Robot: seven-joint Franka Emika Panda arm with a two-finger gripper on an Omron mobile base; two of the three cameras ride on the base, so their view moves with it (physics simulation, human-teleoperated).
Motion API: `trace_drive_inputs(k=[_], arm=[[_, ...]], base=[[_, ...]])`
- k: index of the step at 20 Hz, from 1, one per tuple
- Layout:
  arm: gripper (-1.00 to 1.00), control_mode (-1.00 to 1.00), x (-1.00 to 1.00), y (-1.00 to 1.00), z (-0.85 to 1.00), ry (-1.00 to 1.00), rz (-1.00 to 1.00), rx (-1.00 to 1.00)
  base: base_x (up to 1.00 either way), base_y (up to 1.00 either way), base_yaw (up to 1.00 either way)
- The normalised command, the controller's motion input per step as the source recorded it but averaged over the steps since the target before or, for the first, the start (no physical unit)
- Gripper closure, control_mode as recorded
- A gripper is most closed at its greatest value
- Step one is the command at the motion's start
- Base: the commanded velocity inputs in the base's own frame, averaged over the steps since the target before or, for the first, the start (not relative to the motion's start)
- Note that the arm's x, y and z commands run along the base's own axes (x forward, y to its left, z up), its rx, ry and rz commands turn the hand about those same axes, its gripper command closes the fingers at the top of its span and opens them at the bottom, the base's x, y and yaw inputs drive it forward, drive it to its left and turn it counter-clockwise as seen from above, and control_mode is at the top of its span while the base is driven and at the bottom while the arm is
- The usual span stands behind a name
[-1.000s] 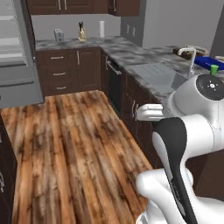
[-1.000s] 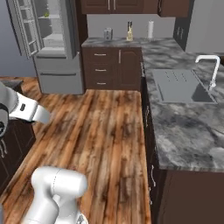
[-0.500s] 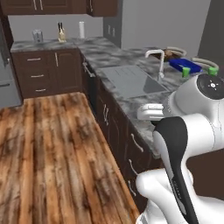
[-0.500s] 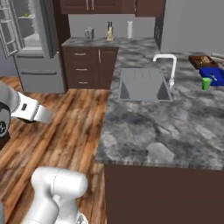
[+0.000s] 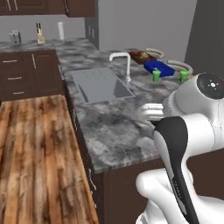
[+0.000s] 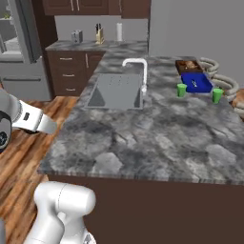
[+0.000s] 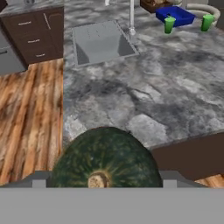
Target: Gather the broccoli and squash from the fridge and place them on a tray on the dining counter. Then gather the chicken drumsticks from the fridge and place them on the other tray.
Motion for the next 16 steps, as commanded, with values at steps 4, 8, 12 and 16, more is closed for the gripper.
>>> trace_drive_inputs(k=[4,8,12,16], arm=[[1.0,1.0,0.0,0.0,0.0,0.0,0.0,0.0],[1.0,1.0,0.0,0.0,0.0,0.0,0.0,0.0],[1.0,1.0,0.0,0.0,0.0,0.0,0.0,0.0],[1.0,1.0,0.0,0.0,0.0,0.0,0.0,0.0]], base=[[0.0,-1.0,0.0],[0.0,-1.0,0.0],[0.0,-1.0,0.0],[0.0,-1.0,0.0]])
